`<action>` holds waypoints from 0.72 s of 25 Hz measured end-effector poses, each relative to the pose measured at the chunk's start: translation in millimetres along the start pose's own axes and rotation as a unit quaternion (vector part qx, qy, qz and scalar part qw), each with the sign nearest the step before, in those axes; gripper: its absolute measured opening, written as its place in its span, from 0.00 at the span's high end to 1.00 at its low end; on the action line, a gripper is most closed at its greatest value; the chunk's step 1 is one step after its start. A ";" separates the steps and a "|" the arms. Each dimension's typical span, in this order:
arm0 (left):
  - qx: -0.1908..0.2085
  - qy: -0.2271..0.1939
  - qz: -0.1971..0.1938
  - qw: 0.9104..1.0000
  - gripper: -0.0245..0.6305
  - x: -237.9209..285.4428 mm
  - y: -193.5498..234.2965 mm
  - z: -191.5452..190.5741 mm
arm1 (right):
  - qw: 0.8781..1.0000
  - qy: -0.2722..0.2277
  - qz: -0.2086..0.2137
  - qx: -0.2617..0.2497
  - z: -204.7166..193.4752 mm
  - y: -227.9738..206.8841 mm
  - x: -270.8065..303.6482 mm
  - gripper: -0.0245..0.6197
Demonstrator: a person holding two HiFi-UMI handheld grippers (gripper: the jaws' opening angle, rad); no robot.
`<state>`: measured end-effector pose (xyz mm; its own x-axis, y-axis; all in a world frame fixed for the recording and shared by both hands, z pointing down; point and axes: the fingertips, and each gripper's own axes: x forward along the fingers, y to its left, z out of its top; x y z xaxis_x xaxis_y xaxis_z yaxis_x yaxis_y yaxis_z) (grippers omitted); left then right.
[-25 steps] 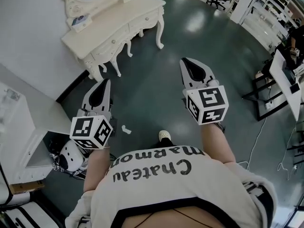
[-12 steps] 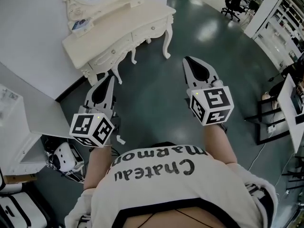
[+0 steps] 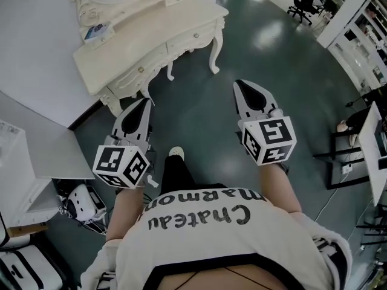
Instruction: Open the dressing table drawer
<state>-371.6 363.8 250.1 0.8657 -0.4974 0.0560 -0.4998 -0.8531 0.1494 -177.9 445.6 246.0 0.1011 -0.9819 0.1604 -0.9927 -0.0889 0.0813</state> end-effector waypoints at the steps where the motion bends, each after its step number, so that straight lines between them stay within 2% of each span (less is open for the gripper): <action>1: 0.001 0.001 -0.006 1.000 0.93 11.7 5.2 -0.9 | 1.000 0.000 -0.001 -0.001 -0.7 -4.1 8.7 0.92; 6: 0.002 -0.006 -0.031 0.999 0.93 72.8 39.1 13.0 | 1.000 -0.005 -0.023 -0.009 12.2 -28.0 61.2 0.92; 10: 0.028 -0.010 -0.047 0.998 0.93 117.0 76.7 43.4 | 0.999 -0.016 -0.033 -0.003 40.7 -41.1 120.7 0.92; 14: 0.041 -0.010 -0.073 0.996 0.93 156.5 113.7 69.7 | 0.999 -0.033 -0.039 -0.004 69.1 -44.9 179.2 0.92; 18: 0.046 -0.019 -0.082 0.995 0.93 182.0 147.4 83.0 | 0.998 -0.044 -0.036 0.000 84.0 -42.0 228.5 0.92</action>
<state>-289.9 134.4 200.4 0.9350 -0.3547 0.0010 -0.3540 -0.9331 0.0631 -118.7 210.9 196.6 0.1664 -0.9838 0.0663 -0.9831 -0.1603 0.0885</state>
